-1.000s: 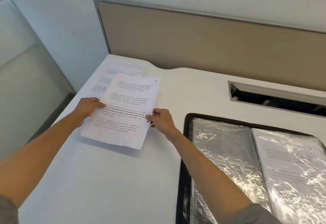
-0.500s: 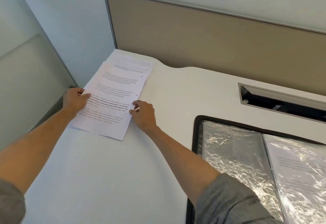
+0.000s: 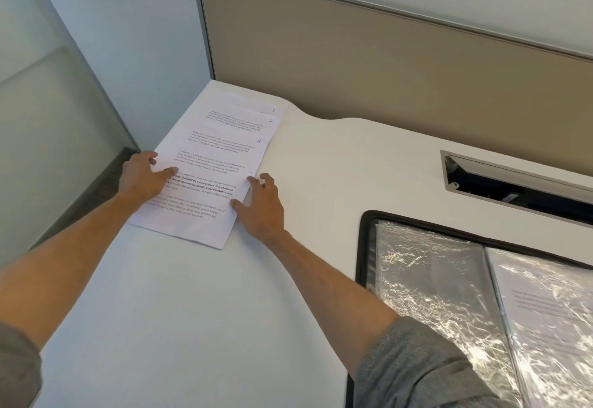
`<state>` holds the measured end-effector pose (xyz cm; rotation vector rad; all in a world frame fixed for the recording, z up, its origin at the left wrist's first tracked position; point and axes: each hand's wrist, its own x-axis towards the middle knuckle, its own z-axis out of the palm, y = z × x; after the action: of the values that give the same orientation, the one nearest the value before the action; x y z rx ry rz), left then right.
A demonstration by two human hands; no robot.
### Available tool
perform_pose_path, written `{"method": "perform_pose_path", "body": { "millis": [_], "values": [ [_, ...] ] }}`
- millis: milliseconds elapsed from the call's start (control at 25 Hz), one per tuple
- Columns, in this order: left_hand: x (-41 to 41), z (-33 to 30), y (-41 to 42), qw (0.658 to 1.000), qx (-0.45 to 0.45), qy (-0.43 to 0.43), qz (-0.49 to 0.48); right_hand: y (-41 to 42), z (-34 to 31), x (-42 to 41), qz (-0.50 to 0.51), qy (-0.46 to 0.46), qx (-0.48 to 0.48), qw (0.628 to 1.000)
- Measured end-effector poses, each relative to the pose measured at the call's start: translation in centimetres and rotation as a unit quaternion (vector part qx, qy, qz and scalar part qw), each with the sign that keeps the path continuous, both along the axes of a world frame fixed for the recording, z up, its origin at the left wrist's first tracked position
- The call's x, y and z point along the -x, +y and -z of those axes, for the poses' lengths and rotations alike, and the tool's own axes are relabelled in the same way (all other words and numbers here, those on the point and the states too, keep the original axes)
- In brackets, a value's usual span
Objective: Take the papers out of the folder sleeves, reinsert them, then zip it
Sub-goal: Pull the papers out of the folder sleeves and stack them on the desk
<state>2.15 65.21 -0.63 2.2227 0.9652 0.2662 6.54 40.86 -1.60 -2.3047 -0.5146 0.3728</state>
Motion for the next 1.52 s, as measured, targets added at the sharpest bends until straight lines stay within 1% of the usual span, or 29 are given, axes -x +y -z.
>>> {"method": "perform_pose_path", "body": {
  "millis": [160,240,320,440,560,680,840,1080,1240,1320,1440,1520],
  "values": [
    [0.1,0.4,-0.1,0.999,-0.021,0.016,0.024,-0.1,-0.4,-1.0,-0.012,0.006,0.023,1.0],
    [0.1,0.7,-0.3,0.997,-0.046,0.034,0.043,-0.3,-0.4,-1.3,-0.01,0.006,0.026,1.0],
    [0.0,0.9,-0.7,0.995,-0.071,0.049,0.052,-0.5,-0.2,-1.5,-0.004,0.008,0.02,1.0],
    [0.1,0.6,-1.1,0.989,-0.119,0.085,0.031,-0.8,0.0,-1.6,0.0,0.02,0.0,1.0],
    [0.3,0.6,-1.4,0.985,-0.129,0.108,0.045,-0.8,0.1,-1.8,0.004,0.03,-0.011,0.999],
    [0.7,1.0,-1.5,0.986,-0.129,0.089,0.063,-0.5,0.1,-1.9,0.002,0.022,-0.014,1.0],
    [0.9,1.3,-1.6,0.988,-0.127,0.061,0.06,-0.4,0.1,-2.3,-0.001,0.022,-0.012,1.0],
    [0.3,1.1,-1.4,0.987,-0.139,0.064,0.057,-0.7,0.7,-2.5,-0.007,0.031,-0.018,0.999],
    [0.0,1.2,-1.4,0.985,-0.152,0.064,0.052,-0.6,1.0,-2.7,-0.006,0.02,-0.019,1.0],
    [0.1,1.3,-1.4,0.982,-0.167,0.072,0.054,-0.6,1.1,-2.6,-0.002,0.021,-0.024,0.999],
    [0.6,1.4,-1.7,0.972,-0.21,0.086,0.056,-1.2,0.5,-2.3,0.016,0.048,-0.052,0.997],
    [1.0,1.3,-2.7,0.968,-0.236,0.062,0.06,-2.3,-0.4,-2.1,0.012,0.042,-0.055,0.998]
  ]
}}
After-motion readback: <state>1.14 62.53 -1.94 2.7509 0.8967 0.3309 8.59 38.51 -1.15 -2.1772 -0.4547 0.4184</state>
